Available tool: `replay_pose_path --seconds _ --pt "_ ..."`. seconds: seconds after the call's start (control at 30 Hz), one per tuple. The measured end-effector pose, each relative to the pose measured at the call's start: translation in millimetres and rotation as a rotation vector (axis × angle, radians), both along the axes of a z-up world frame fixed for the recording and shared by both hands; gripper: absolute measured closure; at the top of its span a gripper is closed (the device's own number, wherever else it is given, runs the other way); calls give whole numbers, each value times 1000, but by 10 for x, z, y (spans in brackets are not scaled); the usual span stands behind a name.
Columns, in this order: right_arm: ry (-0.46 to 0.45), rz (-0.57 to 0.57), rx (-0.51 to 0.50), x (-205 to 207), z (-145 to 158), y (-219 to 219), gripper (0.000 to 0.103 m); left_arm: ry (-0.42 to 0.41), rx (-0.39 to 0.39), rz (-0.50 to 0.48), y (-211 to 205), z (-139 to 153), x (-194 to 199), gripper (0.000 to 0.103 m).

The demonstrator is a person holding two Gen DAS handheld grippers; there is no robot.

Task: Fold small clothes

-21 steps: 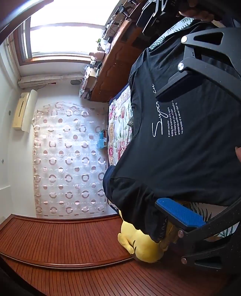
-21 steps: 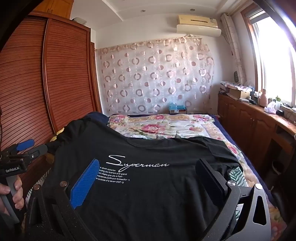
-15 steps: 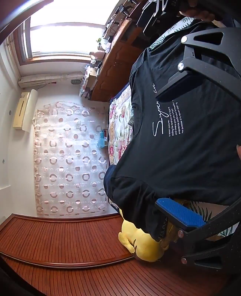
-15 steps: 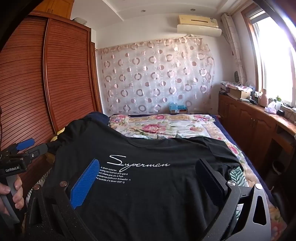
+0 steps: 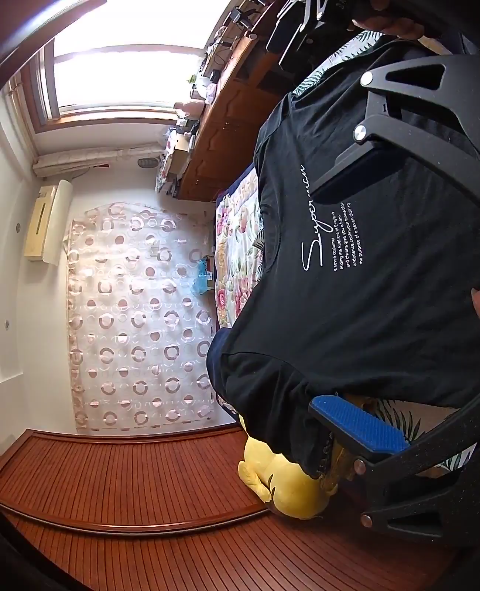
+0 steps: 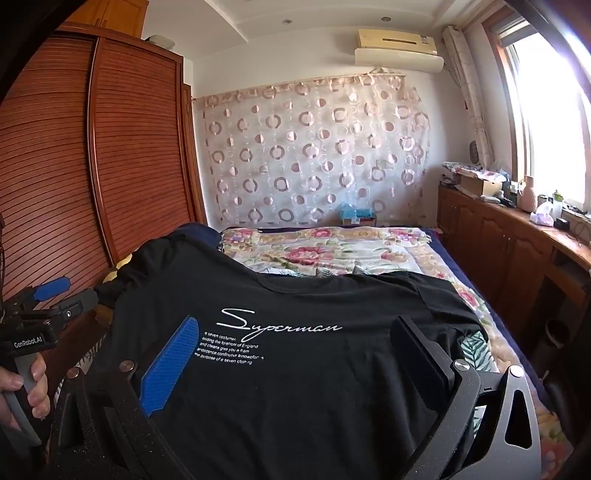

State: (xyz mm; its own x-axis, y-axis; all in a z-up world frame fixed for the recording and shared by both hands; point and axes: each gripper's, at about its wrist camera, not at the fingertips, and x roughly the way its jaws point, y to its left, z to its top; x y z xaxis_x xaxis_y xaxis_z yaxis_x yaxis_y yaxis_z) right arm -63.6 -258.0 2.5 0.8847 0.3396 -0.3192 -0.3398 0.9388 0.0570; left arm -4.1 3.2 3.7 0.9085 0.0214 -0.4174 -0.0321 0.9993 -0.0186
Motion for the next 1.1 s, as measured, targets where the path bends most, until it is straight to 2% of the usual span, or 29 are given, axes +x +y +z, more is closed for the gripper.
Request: replay_pose_path --seconds 1.1 --pt "9 7 -1 21 8 -23 0 -10 19 -4 -5 70 -77 0"
